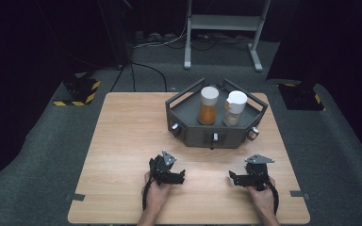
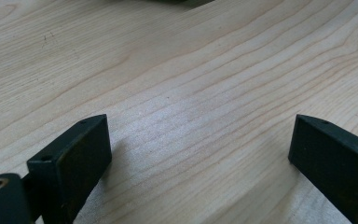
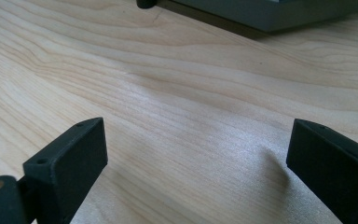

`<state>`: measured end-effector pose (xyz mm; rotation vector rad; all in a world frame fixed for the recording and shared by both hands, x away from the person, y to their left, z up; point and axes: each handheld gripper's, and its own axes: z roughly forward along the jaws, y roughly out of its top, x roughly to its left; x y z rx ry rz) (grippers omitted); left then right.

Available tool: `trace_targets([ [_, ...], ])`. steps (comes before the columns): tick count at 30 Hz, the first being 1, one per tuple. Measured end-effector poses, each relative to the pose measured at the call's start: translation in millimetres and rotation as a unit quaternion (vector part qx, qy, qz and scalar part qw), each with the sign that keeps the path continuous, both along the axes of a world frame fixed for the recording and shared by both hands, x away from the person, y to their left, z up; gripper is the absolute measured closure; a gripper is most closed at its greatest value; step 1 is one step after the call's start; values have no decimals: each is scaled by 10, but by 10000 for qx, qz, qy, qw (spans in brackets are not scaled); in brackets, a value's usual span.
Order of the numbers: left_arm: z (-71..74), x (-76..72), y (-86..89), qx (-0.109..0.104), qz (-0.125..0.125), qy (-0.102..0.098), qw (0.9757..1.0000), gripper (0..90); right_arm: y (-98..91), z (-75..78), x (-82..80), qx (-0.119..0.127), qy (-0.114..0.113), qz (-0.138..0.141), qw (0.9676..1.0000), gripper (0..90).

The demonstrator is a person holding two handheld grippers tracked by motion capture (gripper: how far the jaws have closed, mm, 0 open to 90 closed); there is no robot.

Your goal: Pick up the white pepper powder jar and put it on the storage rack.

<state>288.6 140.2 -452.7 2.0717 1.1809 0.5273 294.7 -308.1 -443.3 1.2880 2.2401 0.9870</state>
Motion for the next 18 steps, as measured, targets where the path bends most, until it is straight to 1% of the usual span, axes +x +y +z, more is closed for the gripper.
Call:
trace_targets([
  [7, 0, 0, 1, 3, -4, -5, 10000, 58, 25, -26, 27, -14, 43, -51, 10000, 45],
  [13, 0, 0, 0, 7, -4, -6, 10000, 58, 70, -67, -13, -97, -74, -58, 9999, 25],
  [15, 0, -1, 0, 8, -4, -6, 10000, 58, 90, -65, -18, -158, -88, -57, 9998, 22],
  [18, 0, -1, 0, 8, -5, -6, 10000, 58, 93, -66, -23, -146, -87, -78, 9998, 26],
])
